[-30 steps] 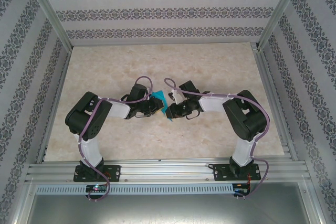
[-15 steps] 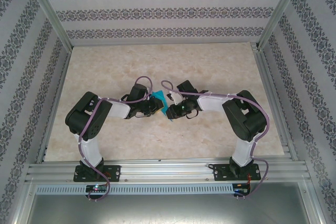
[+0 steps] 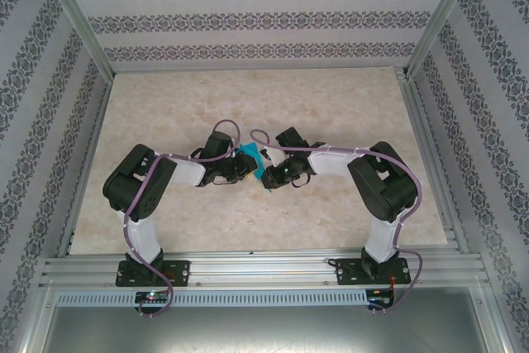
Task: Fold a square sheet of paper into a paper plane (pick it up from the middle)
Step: Fold the wing for the fifth time at the center of the table.
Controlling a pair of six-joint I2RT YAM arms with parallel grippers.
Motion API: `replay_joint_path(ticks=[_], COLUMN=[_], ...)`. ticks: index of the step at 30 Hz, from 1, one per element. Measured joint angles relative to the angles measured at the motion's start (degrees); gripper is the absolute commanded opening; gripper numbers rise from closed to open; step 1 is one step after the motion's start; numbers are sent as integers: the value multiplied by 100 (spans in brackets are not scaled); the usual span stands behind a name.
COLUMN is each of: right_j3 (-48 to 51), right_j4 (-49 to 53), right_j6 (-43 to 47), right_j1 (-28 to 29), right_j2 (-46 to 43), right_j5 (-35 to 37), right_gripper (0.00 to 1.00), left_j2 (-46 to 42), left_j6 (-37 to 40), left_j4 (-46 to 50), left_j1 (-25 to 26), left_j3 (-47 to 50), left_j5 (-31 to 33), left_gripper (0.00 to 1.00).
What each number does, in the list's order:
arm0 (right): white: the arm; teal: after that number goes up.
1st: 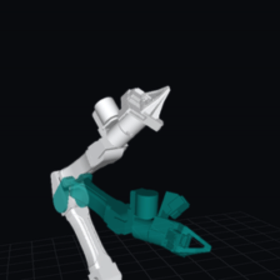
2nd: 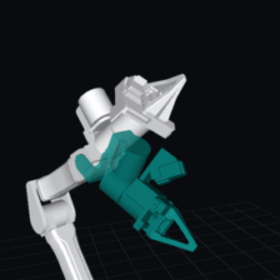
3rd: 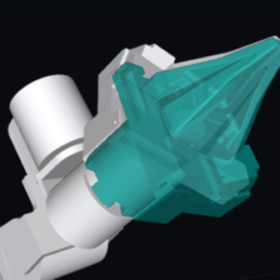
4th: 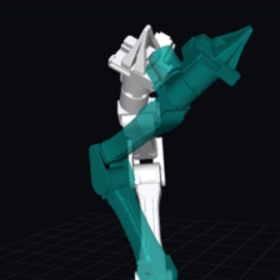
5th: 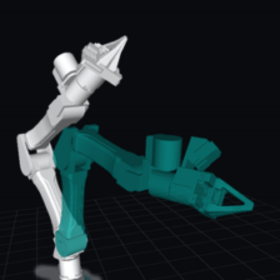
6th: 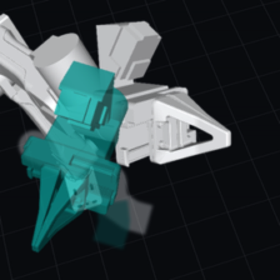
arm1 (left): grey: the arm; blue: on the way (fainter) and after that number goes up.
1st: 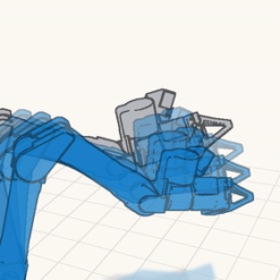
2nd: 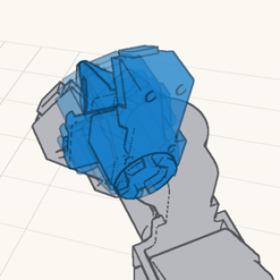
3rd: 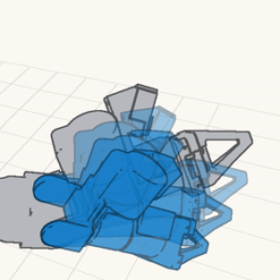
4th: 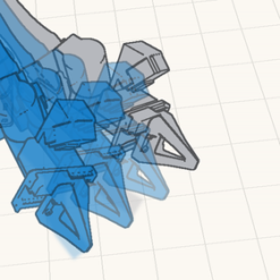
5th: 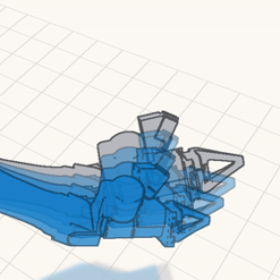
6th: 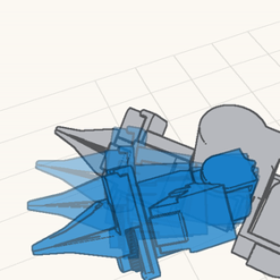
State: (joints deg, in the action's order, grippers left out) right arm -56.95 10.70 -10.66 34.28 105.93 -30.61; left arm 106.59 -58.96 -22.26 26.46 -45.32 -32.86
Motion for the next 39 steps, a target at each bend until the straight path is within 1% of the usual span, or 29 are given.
replay_joint_path(ticks=[2,6,11,18,29,34,39], right_j3=[0,0,0,-7,-22,-33,-33], right_j4=[-2,-9,-85,-212,-260,-262,-271], right_j6=[-2,-7,-129,-339,-522,-573,-645], right_j1=[-2,-39,-118,-157,-195,-229,-238], right_j2=[0,0,35,258,321,332,334], right_j5=[-2,-81,-378,-691,-824,-846,-855], right_gripper=[6,2,2,2,4,6,14], left_j2=[0,-2,-85,-256,-238,-138,-116], left_j6=[2,42,243,481,627,625,625], left_j4=[22,92,254,236,236,236,251], left_j1=[-17,-22,-24,-4,55,55,57], left_j3=[-9,-50,-79,4,24,20,7], left_j5=[-9,-39,-33,-107,-118,-98,-74], left_gripper=[21,21,22,22,22,21,21])
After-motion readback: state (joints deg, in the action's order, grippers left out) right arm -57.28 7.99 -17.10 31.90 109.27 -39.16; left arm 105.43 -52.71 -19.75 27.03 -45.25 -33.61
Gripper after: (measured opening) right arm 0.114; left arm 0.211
